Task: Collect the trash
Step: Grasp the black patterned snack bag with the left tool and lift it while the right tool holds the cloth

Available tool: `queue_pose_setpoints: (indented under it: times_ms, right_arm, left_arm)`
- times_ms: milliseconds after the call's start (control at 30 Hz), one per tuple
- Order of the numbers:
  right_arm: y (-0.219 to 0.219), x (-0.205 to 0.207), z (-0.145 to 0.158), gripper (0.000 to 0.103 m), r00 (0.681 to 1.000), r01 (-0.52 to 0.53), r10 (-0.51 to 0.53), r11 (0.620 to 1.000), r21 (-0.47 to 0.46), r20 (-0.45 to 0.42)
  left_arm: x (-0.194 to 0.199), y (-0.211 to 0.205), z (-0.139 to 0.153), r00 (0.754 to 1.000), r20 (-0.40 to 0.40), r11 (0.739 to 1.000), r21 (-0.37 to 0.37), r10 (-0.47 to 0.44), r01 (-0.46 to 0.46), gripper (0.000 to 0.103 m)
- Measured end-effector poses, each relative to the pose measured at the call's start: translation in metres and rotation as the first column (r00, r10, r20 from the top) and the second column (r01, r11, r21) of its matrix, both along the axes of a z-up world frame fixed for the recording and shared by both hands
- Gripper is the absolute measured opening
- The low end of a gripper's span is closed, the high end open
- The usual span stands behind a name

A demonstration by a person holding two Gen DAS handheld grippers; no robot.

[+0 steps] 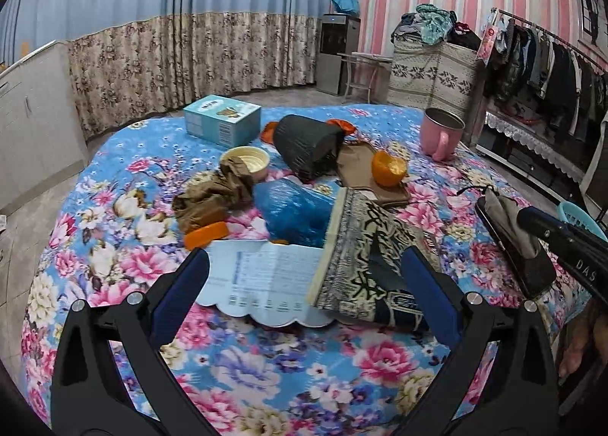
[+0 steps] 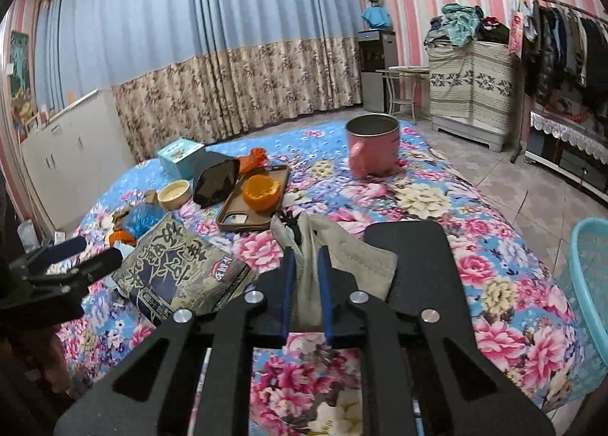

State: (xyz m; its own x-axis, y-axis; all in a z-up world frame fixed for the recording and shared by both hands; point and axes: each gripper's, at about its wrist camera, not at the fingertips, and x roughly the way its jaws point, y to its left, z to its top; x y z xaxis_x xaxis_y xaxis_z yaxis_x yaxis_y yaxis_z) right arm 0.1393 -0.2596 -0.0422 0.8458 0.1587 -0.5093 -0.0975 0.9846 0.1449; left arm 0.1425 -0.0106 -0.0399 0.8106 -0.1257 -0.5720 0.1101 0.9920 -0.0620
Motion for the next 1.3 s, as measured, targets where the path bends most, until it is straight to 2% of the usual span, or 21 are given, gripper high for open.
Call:
queue_pose_setpoints:
  times_ms: [200,500,533,600,633,733,933,1100,1233,1300]
  right_arm:
    - [-0.003,0.002,0.0,0.013,1.0,0.003,-0.004,1.0,0.021,0.002]
    - [-0.017,-0.001,0.003,0.013,0.999,0.044,-0.045,0.998,0.048,0.016]
    - [-0.019,0.0,0.002,0.013,0.999,0.047,-0.048,0.997,0.055,0.012]
    - [-0.019,0.0,0.002,0.013,0.999,0.051,-0.052,0.997,0.059,0.011]
    - [-0.02,-0.001,0.002,0.013,0.998,0.053,-0.053,0.997,0.06,0.013]
    - [-0.02,-0.001,0.001,0.013,0.999,0.052,-0.053,0.997,0.061,0.013]
    - [-0.02,-0.001,0.001,0.013,0.999,0.052,-0.053,0.997,0.064,0.013]
    - [-0.02,-0.003,0.002,0.013,0.998,0.052,-0.053,0.996,0.066,0.02]
    - [-0.022,-0.003,0.002,0.013,0.998,0.056,-0.057,0.996,0.072,0.016]
    - [-0.023,-0.003,0.003,0.013,0.998,0.059,-0.06,0.995,0.075,0.016]
  left_arm:
    - [0.005,-0.014,-0.007,0.999,-0.031,1.0,0.001,-0.03,0.03,0.095]
    - [0.012,-0.018,-0.016,0.995,-0.084,0.999,-0.017,-0.052,0.051,0.074]
    - [0.012,-0.018,-0.016,0.995,-0.086,0.999,-0.013,-0.051,0.05,0.07]
    - [0.012,-0.019,-0.017,0.994,-0.094,0.998,-0.013,-0.064,0.063,0.055]
    - [0.012,-0.019,-0.017,0.992,-0.103,0.997,-0.02,-0.075,0.073,0.04]
    - [0.013,-0.02,-0.019,0.988,-0.122,0.995,-0.035,-0.094,0.091,0.018]
    - [0.009,-0.021,-0.017,0.986,-0.114,0.992,-0.051,-0.12,0.115,0.0]
    - [0.002,-0.021,-0.01,0.989,-0.077,0.99,-0.064,-0.127,0.123,0.0]
    - [0.0,-0.02,-0.01,0.991,-0.084,0.993,-0.053,-0.108,0.104,0.0]
    - [-0.003,-0.018,-0.008,0.993,-0.074,0.995,-0.049,-0.094,0.09,0.021]
